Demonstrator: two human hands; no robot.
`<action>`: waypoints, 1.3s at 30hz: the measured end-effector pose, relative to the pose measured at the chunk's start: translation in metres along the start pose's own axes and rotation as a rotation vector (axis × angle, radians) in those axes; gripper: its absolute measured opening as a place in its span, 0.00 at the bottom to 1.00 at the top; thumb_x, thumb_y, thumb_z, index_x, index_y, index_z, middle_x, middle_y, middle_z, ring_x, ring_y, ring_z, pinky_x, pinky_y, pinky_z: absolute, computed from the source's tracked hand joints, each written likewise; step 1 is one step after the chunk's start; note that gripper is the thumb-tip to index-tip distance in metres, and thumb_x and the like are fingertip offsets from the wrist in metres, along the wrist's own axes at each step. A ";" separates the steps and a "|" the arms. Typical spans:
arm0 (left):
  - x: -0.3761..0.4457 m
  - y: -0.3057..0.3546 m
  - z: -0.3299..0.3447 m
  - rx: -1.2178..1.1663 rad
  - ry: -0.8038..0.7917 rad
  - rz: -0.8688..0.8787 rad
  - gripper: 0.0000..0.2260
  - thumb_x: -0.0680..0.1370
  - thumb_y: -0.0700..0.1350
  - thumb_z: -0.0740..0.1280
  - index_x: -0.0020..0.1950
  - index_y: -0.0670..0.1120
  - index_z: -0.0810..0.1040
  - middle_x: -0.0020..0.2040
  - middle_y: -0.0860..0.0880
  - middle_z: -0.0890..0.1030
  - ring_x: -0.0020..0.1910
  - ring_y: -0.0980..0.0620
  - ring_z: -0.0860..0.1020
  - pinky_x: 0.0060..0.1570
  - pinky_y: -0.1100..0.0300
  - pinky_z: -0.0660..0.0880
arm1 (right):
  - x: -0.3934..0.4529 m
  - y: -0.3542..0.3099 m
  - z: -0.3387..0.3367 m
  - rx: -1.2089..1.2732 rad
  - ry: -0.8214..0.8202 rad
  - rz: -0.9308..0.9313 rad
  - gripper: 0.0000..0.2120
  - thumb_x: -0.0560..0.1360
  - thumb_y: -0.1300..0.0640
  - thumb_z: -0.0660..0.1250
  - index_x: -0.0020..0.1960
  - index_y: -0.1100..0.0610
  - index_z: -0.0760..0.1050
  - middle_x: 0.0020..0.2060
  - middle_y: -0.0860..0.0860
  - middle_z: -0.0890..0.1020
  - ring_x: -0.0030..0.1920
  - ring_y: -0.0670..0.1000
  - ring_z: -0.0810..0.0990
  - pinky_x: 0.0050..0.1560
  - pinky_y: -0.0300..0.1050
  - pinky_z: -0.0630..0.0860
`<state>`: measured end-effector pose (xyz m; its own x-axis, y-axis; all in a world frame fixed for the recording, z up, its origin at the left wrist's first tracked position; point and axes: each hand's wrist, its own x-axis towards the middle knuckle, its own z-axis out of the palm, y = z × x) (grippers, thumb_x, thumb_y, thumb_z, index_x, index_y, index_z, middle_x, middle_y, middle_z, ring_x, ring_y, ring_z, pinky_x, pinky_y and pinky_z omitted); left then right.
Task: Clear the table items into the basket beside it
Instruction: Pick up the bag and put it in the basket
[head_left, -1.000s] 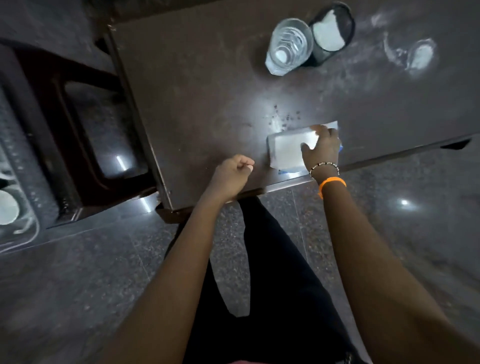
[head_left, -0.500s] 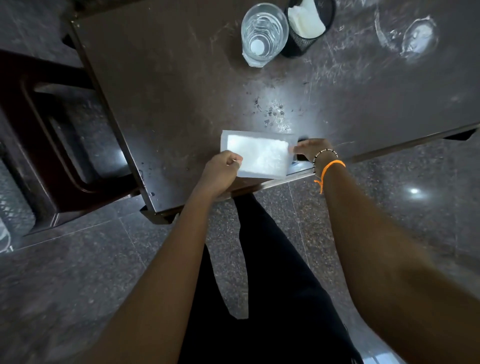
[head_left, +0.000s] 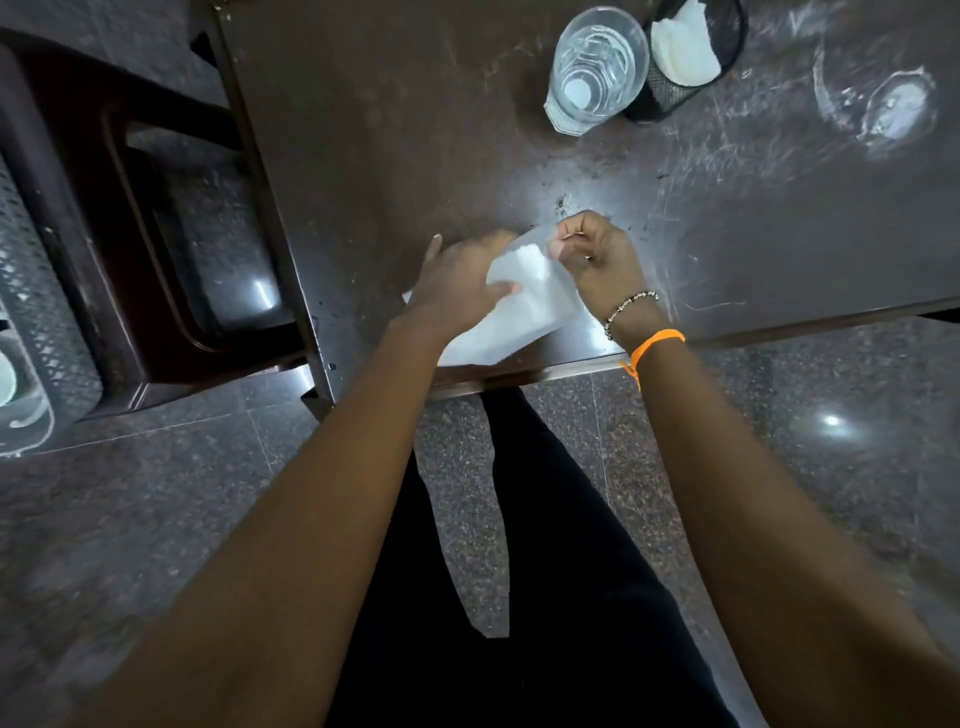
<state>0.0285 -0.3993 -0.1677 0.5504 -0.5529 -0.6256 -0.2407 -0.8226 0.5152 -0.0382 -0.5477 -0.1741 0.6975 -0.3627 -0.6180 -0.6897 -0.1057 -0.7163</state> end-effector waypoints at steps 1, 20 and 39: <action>0.000 -0.001 -0.002 -0.017 0.042 -0.015 0.21 0.77 0.49 0.64 0.69 0.51 0.67 0.66 0.48 0.75 0.66 0.46 0.70 0.71 0.48 0.54 | -0.003 -0.006 0.003 0.007 0.009 -0.019 0.14 0.73 0.67 0.64 0.38 0.48 0.70 0.32 0.43 0.76 0.30 0.34 0.72 0.36 0.25 0.66; -0.055 -0.016 -0.032 -0.949 -0.205 -0.197 0.04 0.74 0.43 0.70 0.48 0.45 0.80 0.41 0.51 0.82 0.34 0.59 0.81 0.33 0.67 0.76 | -0.013 -0.044 0.009 -0.068 -0.461 -0.137 0.16 0.73 0.64 0.67 0.29 0.54 0.70 0.19 0.39 0.73 0.24 0.36 0.69 0.27 0.25 0.64; -0.141 -0.122 -0.068 -1.519 0.492 -0.416 0.35 0.72 0.30 0.67 0.72 0.52 0.55 0.53 0.51 0.78 0.52 0.53 0.78 0.42 0.60 0.81 | -0.030 -0.115 0.129 0.033 -0.068 -0.254 0.17 0.70 0.70 0.62 0.44 0.49 0.63 0.43 0.43 0.70 0.39 0.43 0.72 0.42 0.35 0.70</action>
<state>0.0350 -0.2120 -0.1025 0.6289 -0.0049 -0.7775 0.7698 0.1436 0.6219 0.0456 -0.4048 -0.1150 0.8595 -0.2654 -0.4369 -0.4853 -0.1550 -0.8605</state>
